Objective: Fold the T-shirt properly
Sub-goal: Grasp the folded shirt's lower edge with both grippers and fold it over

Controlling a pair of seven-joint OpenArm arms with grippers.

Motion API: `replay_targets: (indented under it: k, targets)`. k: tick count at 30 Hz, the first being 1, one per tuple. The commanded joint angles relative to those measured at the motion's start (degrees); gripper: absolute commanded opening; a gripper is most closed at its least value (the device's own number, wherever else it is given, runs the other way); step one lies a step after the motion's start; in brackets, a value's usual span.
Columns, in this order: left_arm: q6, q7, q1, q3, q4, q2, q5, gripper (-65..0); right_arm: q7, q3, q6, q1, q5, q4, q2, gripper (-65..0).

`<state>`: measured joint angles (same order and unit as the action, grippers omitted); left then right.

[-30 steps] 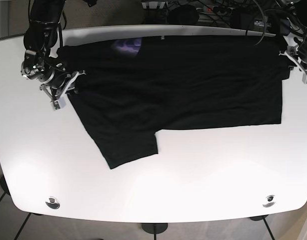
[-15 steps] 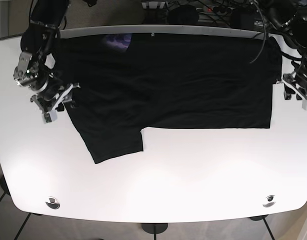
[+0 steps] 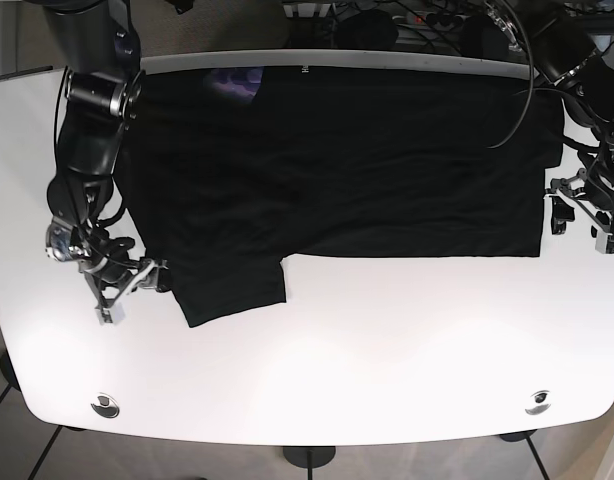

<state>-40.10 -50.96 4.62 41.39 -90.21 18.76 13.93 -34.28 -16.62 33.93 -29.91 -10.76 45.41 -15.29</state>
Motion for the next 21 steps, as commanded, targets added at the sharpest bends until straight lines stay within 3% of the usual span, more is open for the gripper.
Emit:
replay_targets:
  k: [1, 5, 7, 9, 11, 13, 18, 21]
  targets:
    - [0.10, 1.42, 1.05, -0.20, -0.99, 1.24, 0.53, -21.5, 3.91, 1.19, 0.31, -2.92, -0.80, -3.17, -0.93, -22.2]
    - [0.10, 1.60, 1.58, 0.15, -0.99, 1.32, 0.44, -21.7, 4.96, 4.36, 0.22, -3.01, -1.06, -5.19, 1.79, -22.7]
    - [2.16, 4.85, 3.42, 0.24, -0.20, 1.15, -0.26, -21.2, 4.79, 4.45, 0.22, -1.87, -1.06, -5.19, 3.11, -23.3]
    - [10.43, 9.16, 4.04, -0.20, 3.84, 0.44, -2.46, -20.7, 5.05, 4.45, 0.22, -1.34, -0.88, -5.19, 4.52, -34.1]
    - [14.73, 10.83, 7.47, -1.52, 9.38, 0.80, -2.81, -14.3, 5.84, 4.36, 0.22, -0.46, -0.80, -5.19, 4.87, -51.7]
    - [16.23, 10.92, 9.93, -2.22, 15.62, 1.85, -2.81, -10.4, 6.55, 4.53, 0.22, -0.20, -0.62, -5.10, 5.05, -61.2]
    - [15.61, 11.09, 15.29, -2.40, 31.53, 3.70, -2.55, -10.3, 6.72, 4.62, 0.22, -0.20, -1.06, -5.10, 5.05, -62.1]
    - [9.46, 11.09, 15.55, -4.68, 34.79, 3.70, -2.55, -10.4, 6.72, 4.36, 0.22, -0.20, -1.06, -5.10, 5.14, -62.1]
